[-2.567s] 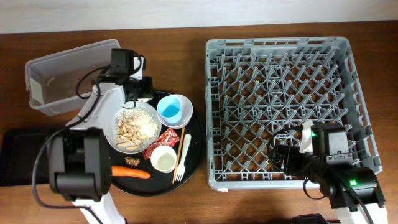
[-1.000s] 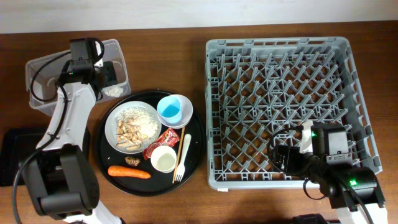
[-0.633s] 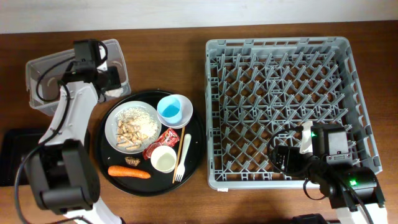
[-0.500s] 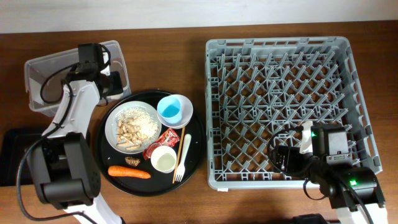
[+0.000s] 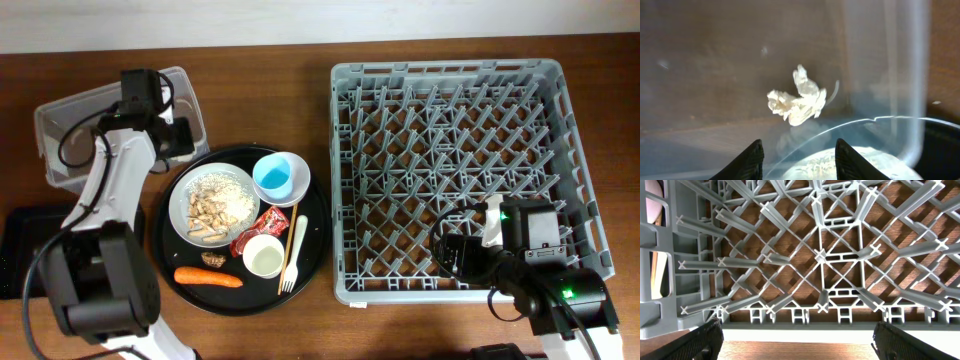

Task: Sort waste into correct bins and load items into the dishwasher rack
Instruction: 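Carry the tissue with the left gripper over the clear bin and release, then withdraw the left gripper from the bin back toward the tray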

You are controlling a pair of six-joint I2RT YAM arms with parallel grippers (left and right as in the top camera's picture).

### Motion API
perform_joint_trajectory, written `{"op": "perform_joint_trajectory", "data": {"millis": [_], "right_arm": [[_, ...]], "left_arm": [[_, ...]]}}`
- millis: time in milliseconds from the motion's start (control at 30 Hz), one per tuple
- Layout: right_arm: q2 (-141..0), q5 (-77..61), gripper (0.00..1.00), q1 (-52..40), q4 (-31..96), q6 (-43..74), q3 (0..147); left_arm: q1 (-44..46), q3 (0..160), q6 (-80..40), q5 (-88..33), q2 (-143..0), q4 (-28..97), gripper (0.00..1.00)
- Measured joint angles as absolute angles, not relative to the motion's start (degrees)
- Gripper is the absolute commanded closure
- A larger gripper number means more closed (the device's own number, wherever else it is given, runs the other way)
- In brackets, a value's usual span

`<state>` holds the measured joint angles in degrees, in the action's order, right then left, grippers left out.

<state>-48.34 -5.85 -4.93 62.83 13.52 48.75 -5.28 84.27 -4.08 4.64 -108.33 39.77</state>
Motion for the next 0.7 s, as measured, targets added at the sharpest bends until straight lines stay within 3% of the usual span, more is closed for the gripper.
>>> {"op": "perform_joint_trajectory", "data": {"millis": [500, 700], "right_arm": [[-48.3, -5.8, 0.01, -4.9, 62.8, 13.5, 48.8], [-48.3, -5.8, 0.01, -4.9, 62.8, 13.5, 48.8]], "left_arm": [[1.6, 86.9, -4.1, -8.1, -104.6, 31.6, 0.50], [3.5, 86.9, -4.1, -9.3, -109.7, 30.2, 0.44]]}}
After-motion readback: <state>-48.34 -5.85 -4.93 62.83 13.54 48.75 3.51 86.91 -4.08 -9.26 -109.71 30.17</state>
